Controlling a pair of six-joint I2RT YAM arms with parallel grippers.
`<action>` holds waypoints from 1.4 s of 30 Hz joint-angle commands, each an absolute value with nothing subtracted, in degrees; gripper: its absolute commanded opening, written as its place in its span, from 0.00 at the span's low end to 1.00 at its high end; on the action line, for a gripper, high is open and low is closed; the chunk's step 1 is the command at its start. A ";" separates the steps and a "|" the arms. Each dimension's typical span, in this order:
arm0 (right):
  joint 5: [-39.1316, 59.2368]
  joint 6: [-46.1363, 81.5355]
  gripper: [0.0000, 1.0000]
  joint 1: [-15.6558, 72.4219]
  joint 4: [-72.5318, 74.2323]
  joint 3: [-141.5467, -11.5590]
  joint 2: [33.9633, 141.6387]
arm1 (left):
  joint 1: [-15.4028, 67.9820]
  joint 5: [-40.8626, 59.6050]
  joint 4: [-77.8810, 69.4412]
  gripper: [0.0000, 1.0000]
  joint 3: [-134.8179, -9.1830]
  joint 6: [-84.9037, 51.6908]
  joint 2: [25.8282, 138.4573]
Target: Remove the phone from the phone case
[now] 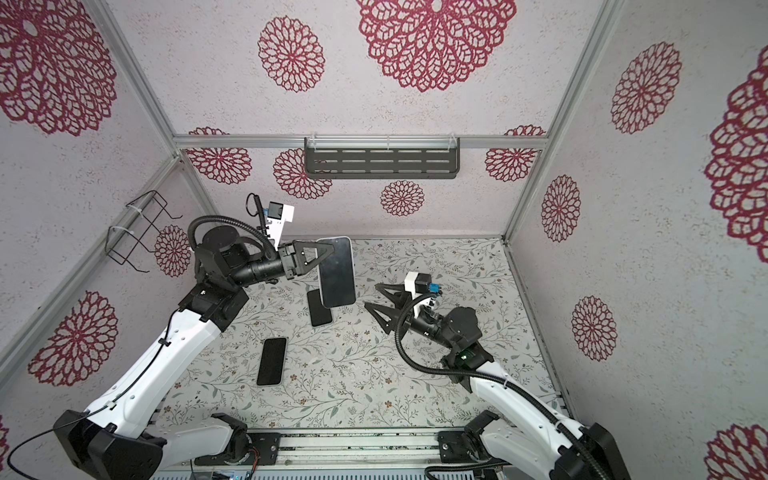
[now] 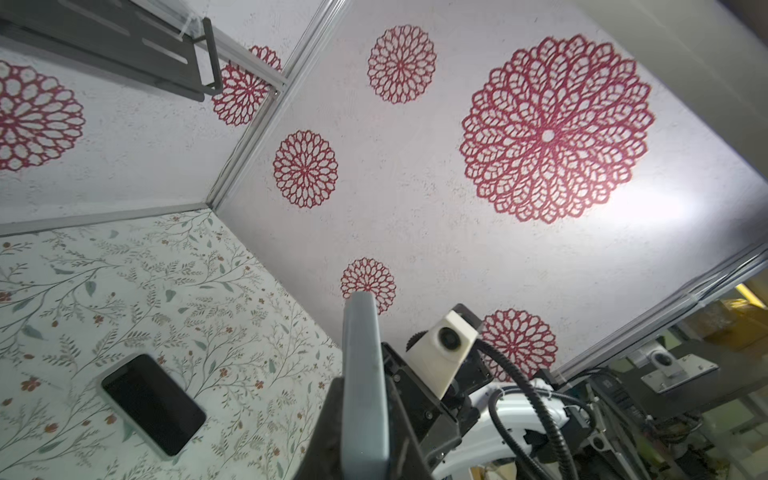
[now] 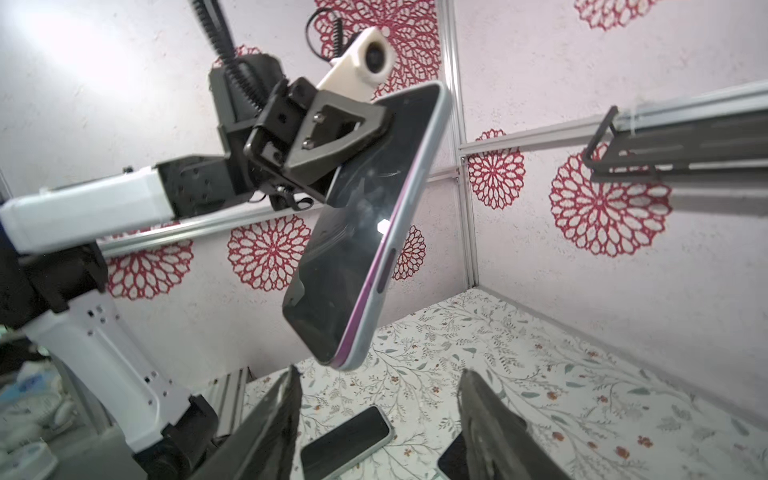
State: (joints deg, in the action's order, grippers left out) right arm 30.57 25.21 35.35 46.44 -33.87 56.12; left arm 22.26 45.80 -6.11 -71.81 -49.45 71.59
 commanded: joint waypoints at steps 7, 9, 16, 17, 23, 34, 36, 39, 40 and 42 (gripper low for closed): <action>32.09 46.23 0.62 37.30 57.58 -33.73 58.68 | 24.54 40.89 -32.89 0.00 -68.72 -63.69 73.20; 32.28 46.90 0.62 37.52 58.32 -33.83 59.20 | 25.10 41.22 -32.87 0.00 -68.98 -63.63 73.46; 32.71 49.21 0.61 38.06 62.35 -34.54 60.89 | 25.78 41.07 -31.12 0.00 -69.08 -62.56 73.41; 32.48 49.21 0.61 38.06 62.40 -34.58 61.24 | 25.88 41.20 -31.16 0.00 -69.15 -62.52 73.39; 31.52 50.16 0.60 38.06 64.32 -34.71 62.86 | 26.49 41.70 -31.03 0.00 -69.17 -62.41 73.30; 31.06 50.69 0.60 38.06 66.41 -35.34 64.32 | 26.76 41.89 -28.98 0.00 -68.99 -61.01 72.55; 31.52 51.10 0.60 38.06 67.03 -35.20 64.26 | 26.77 41.53 -28.43 0.00 -68.82 -60.57 72.42; 31.82 51.63 0.61 38.06 67.76 -34.90 64.31 | 26.74 41.15 -28.06 0.00 -68.82 -60.33 72.57; 31.75 51.68 0.61 38.06 67.89 -34.74 64.18 | 26.80 41.20 -28.10 0.00 -68.90 -60.25 72.68; 31.93 52.22 0.61 38.06 68.86 -34.45 64.29 | 26.72 41.11 -28.02 0.00 -68.91 -60.20 72.94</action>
State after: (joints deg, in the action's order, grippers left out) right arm 31.73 50.85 37.71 62.76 -33.08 64.82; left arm 26.37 41.41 -26.92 -68.07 -61.04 73.78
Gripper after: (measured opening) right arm 0.608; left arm 0.129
